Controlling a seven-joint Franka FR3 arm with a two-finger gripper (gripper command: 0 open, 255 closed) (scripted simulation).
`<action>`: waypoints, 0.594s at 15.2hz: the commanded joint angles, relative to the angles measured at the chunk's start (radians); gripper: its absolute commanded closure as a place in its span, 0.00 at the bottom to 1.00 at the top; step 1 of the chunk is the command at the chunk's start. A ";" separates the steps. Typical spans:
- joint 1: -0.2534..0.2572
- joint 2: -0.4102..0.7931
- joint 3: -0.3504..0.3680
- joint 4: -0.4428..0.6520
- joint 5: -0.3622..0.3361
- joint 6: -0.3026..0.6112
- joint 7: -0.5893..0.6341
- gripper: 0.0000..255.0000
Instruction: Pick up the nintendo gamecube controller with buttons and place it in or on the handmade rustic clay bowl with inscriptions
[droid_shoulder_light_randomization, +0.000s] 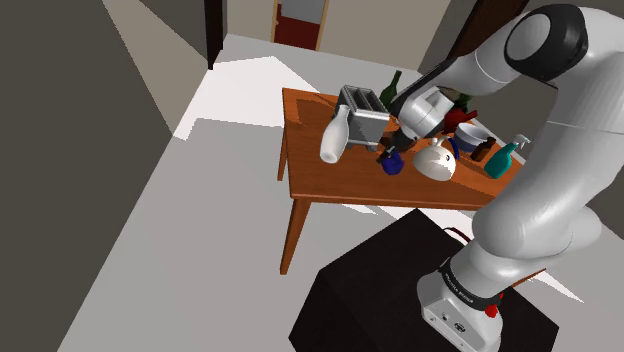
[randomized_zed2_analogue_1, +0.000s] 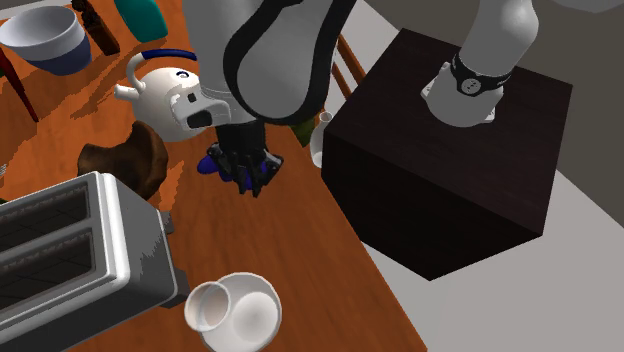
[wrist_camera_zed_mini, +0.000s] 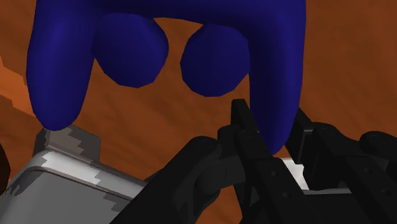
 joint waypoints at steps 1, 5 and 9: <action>0.009 -0.025 -0.014 -0.005 -0.027 -0.018 0.026 1.00; 0.025 -0.075 -0.038 -0.013 -0.080 -0.054 0.076 1.00; 0.037 -0.123 -0.058 -0.017 -0.133 -0.091 0.124 1.00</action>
